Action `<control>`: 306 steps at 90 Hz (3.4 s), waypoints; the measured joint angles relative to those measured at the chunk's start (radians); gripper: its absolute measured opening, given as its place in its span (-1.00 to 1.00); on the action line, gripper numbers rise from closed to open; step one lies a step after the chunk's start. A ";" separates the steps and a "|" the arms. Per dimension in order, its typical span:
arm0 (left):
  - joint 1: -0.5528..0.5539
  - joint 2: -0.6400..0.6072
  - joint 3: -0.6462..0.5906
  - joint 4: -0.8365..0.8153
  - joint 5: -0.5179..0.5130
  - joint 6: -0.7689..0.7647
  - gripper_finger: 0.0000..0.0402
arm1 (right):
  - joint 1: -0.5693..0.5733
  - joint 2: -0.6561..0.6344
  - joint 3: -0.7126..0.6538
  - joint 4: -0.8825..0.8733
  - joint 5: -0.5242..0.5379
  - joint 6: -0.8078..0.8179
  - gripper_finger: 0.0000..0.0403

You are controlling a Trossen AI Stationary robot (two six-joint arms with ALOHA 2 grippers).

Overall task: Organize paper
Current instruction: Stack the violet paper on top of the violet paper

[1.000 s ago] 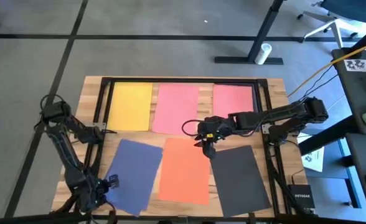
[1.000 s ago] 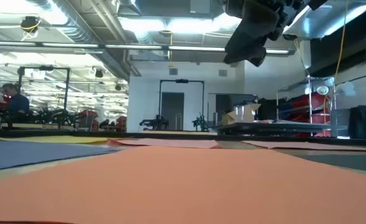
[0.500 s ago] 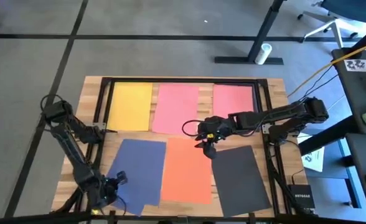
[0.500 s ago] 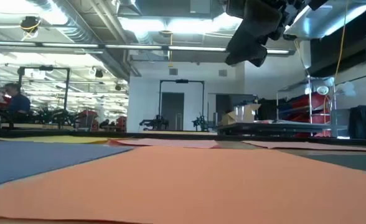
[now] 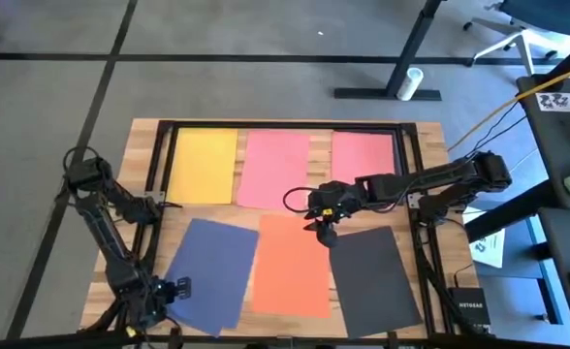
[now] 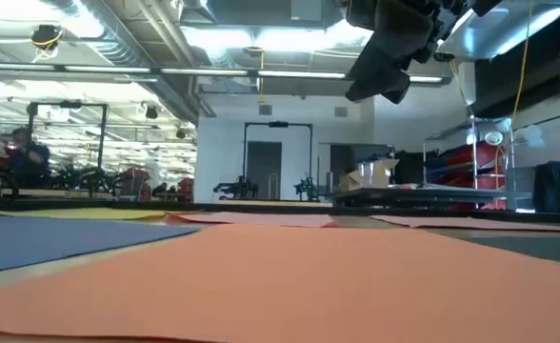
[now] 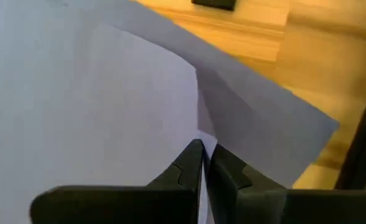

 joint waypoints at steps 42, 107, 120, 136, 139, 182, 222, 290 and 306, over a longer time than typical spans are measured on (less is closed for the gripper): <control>0.018 0.000 0.000 0.108 0.001 -0.404 -1.00 | -0.001 0.000 0.000 0.000 0.001 0.000 -0.26; 0.034 0.001 0.000 0.010 0.099 -0.410 -0.62 | 0.000 0.000 0.000 0.000 0.004 0.000 -0.26; 0.034 0.001 0.000 0.010 0.098 -0.413 -0.50 | 0.000 0.000 0.000 0.000 0.003 0.000 -0.26; 0.032 0.001 0.017 0.010 0.098 -0.444 -0.45 | 0.000 0.000 0.000 -0.001 0.000 0.001 -0.26; 0.032 0.001 0.023 0.010 0.099 -0.449 -0.45 | 0.000 0.000 0.000 -0.001 0.000 0.001 -0.26; 0.032 0.001 0.047 0.008 0.143 -0.533 -0.44 | 0.000 0.000 0.000 -0.003 0.000 0.001 -0.26; 0.216 0.001 0.047 0.015 -0.127 -0.498 -0.95 | 0.000 0.000 0.000 -0.026 0.001 -0.046 -0.55; 0.513 0.193 0.050 0.125 -0.040 -0.207 -1.00 | 0.034 0.000 -0.001 -0.108 0.052 -0.086 -1.00; 0.547 0.191 0.049 0.094 -0.081 -0.249 -1.00 | 0.034 0.000 -0.001 -0.107 0.053 -0.085 -1.00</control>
